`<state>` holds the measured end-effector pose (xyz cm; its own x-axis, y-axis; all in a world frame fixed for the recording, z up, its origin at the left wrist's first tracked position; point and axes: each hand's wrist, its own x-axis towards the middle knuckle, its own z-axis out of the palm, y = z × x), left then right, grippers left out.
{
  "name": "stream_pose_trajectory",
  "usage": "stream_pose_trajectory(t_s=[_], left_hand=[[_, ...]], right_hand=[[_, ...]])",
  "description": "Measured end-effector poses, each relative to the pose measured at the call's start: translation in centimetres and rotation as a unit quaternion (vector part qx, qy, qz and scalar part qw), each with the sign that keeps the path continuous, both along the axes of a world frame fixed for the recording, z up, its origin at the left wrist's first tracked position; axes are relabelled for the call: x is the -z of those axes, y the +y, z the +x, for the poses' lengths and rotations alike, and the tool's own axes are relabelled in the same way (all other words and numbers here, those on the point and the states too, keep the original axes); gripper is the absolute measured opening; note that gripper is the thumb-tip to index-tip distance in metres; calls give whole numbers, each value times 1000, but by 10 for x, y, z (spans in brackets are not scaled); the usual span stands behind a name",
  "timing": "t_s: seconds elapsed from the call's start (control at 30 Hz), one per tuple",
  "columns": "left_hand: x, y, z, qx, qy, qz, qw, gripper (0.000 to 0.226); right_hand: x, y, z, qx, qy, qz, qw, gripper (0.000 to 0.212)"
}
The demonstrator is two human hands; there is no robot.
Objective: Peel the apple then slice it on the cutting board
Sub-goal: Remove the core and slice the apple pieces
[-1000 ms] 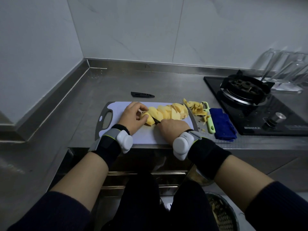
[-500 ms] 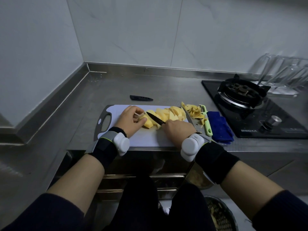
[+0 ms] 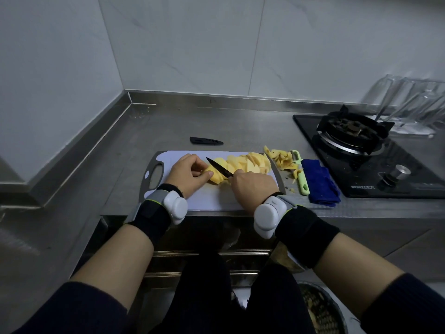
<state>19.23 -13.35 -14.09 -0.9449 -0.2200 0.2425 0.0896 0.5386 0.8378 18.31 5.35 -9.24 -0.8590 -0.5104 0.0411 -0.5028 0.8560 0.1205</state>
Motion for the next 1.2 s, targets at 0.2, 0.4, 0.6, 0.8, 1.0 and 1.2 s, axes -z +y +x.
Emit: stream_pose_trajectory(t_s=[0.2, 0.4, 0.6, 0.8, 1.0, 1.2], left_hand=[[-1, 1, 0, -1, 3, -12, 1000, 18], [-1, 1, 1, 2, 4, -20, 1000, 18], [-1, 2, 0, -1, 5, -15, 1000, 19], [0, 2, -1, -1, 12, -17, 1000, 20], [1, 2, -2, 1, 12, -18, 1000, 20], [2, 4, -4, 20, 28, -36, 999, 16]], right_hand=[[1, -2, -1, -3, -3, 20, 1000, 18], [2, 1, -3, -8, -14, 30, 999, 17], [7, -7, -5, -5, -22, 49, 999, 17], [9, -4, -7, -4, -34, 55, 998, 18], [15, -12, -14, 0, -62, 69, 996, 19], [24, -9, -14, -2, -31, 64, 997, 21]])
